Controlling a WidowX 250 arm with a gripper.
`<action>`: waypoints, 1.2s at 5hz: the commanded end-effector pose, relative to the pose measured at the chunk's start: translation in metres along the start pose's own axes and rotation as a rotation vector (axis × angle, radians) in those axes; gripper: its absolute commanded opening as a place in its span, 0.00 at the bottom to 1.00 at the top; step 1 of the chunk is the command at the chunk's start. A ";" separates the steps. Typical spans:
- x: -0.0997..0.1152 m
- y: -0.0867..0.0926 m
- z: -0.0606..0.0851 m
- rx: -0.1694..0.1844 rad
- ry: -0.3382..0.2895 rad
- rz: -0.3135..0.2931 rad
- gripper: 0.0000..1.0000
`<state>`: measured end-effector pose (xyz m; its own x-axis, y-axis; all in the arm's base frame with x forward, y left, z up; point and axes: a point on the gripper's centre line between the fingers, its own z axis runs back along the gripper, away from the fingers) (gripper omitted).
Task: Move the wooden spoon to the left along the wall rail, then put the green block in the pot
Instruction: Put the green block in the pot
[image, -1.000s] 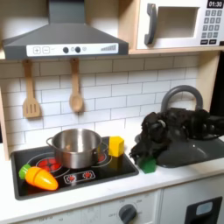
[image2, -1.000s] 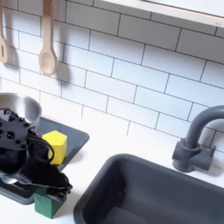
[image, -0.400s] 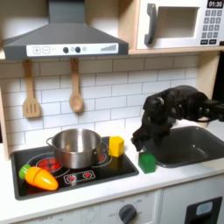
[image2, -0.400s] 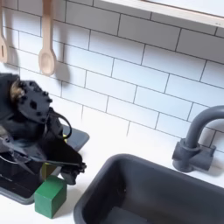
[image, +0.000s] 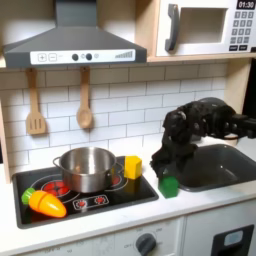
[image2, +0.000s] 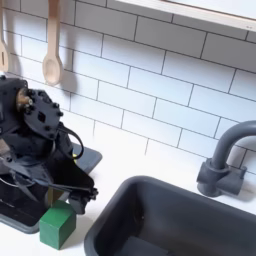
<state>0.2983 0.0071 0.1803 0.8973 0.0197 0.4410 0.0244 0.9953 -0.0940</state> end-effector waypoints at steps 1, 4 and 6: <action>-0.009 0.005 -0.005 0.014 0.040 -0.002 1.00; -0.023 0.012 -0.017 0.028 0.081 -0.009 1.00; -0.020 0.009 -0.021 0.008 0.072 -0.013 1.00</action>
<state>0.2895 0.0143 0.1516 0.9266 -0.0014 0.3761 0.0338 0.9963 -0.0796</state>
